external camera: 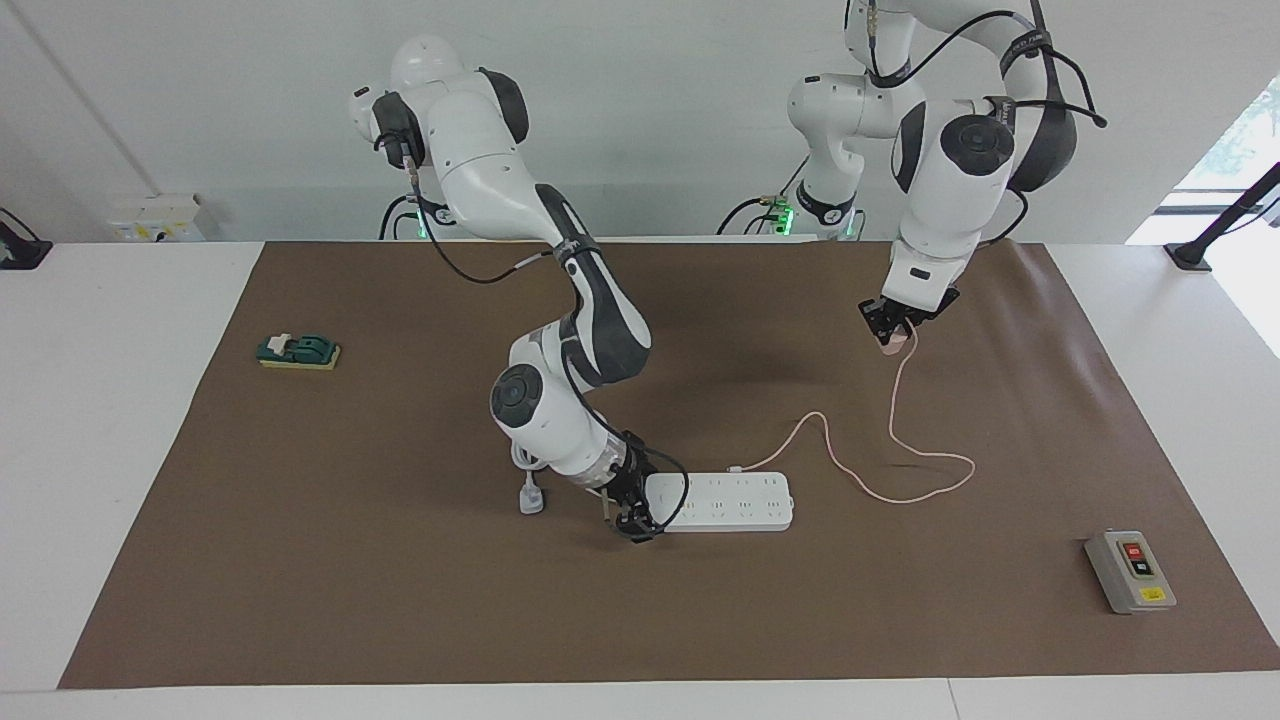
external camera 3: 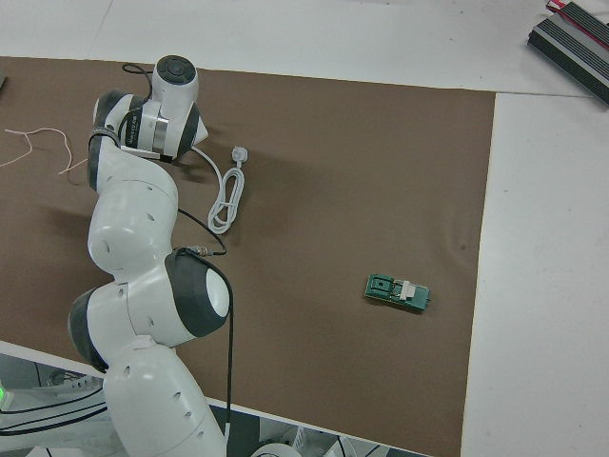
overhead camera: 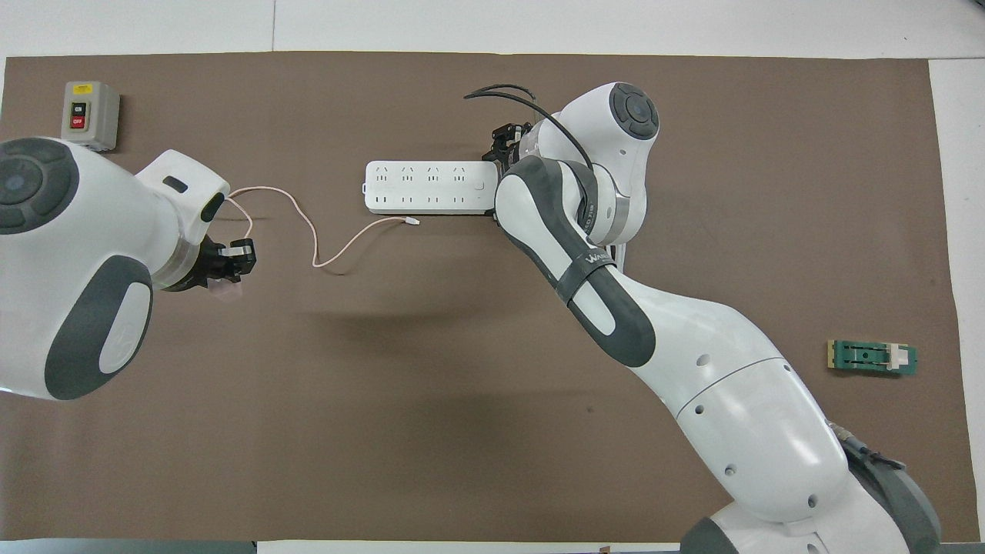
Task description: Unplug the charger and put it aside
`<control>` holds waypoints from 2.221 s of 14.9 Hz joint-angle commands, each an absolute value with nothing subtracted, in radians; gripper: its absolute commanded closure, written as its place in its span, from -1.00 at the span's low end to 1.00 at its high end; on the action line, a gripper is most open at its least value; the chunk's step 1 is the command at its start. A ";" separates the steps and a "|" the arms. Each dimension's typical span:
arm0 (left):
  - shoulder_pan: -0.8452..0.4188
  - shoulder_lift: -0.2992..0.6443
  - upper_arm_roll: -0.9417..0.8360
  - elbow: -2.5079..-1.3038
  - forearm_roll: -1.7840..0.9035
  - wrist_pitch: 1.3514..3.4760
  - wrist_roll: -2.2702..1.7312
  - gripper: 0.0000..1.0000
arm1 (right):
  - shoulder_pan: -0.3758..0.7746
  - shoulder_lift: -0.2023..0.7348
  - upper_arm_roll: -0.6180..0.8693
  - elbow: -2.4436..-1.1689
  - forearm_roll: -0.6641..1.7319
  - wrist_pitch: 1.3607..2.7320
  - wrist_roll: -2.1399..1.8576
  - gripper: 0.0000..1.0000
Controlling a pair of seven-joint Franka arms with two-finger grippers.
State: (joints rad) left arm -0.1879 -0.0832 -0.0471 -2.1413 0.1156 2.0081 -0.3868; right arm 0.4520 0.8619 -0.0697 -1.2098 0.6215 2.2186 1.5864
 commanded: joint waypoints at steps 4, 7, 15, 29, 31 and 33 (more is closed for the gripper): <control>-0.170 -0.106 -0.054 -2.327 0.101 2.134 -0.290 1.00 | 0.439 0.789 -0.084 -1.244 0.624 2.183 1.554 -1.00; -0.155 -0.081 -0.054 -2.338 0.101 2.143 -0.256 0.89 | 0.439 0.698 -0.127 -1.272 0.537 2.064 1.459 -1.00; 0.047 -0.067 -0.052 -2.402 0.103 2.253 -0.063 -1.00 | 0.426 0.465 -0.259 -1.360 0.396 1.804 1.195 -1.00; 0.094 -0.015 -0.052 -1.783 0.100 1.784 -0.058 -1.00 | 0.227 0.229 -0.272 -1.379 0.243 1.437 0.549 -1.00; 0.091 -0.012 -0.051 -1.683 0.097 1.689 -0.058 -1.00 | 0.229 0.200 -0.270 -1.384 0.233 1.407 0.459 -1.00; 0.090 -0.020 -0.051 -1.626 0.051 1.648 -0.052 -1.00 | 0.229 0.154 -0.270 -1.414 0.200 1.391 0.367 -1.00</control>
